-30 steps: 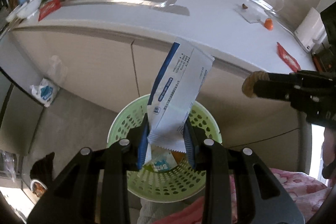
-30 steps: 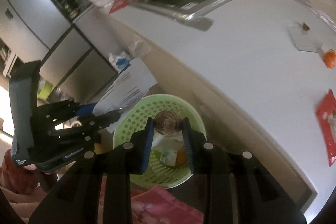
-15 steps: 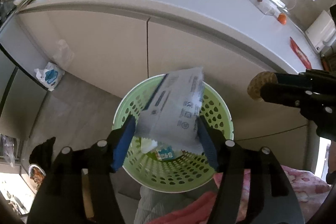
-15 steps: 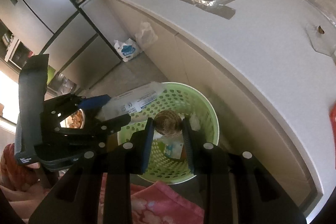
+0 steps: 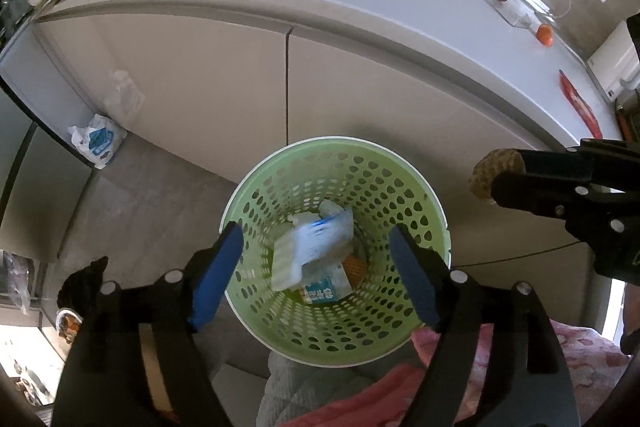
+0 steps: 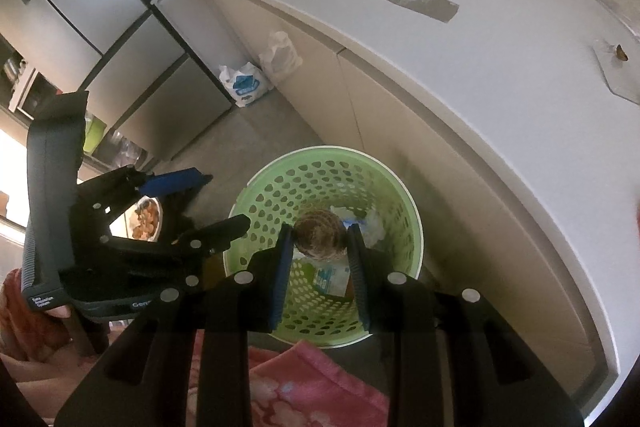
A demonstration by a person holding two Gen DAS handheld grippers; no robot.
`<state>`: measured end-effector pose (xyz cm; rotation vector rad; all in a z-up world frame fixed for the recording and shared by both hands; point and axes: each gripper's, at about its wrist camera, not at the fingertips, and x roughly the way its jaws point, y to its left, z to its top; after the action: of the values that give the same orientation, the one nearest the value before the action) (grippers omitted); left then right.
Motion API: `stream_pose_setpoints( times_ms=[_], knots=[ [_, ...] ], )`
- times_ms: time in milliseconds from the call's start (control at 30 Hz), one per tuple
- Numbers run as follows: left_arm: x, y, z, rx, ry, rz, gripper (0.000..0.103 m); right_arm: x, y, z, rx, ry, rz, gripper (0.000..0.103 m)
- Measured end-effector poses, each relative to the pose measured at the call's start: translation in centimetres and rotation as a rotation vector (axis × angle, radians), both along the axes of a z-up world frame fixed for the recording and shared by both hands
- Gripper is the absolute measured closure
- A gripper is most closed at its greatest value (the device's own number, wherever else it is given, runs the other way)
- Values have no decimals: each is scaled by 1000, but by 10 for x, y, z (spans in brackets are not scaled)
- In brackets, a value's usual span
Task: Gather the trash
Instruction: 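Carry the wipes packet and walnut shell to the wastebasket and release both, then move both tools back over the counter toward the orange peel and red bag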
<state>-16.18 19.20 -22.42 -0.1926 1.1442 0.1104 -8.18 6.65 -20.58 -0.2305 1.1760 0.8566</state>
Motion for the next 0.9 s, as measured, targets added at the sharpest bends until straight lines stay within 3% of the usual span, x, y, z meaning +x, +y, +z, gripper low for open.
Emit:
stream_pose_setpoints(
  times_ms=[500, 600, 900],
  knots=[
    [-1, 5, -2, 24, 15, 6, 21, 4, 19, -4, -4, 8, 51, 73],
    [-3, 8, -3, 18, 19, 20, 21, 4, 22, -3, -4, 0, 53, 52],
    [-1, 5, -2, 27, 16, 10, 21, 7, 8, 0, -9, -12, 6, 46]
  ],
)
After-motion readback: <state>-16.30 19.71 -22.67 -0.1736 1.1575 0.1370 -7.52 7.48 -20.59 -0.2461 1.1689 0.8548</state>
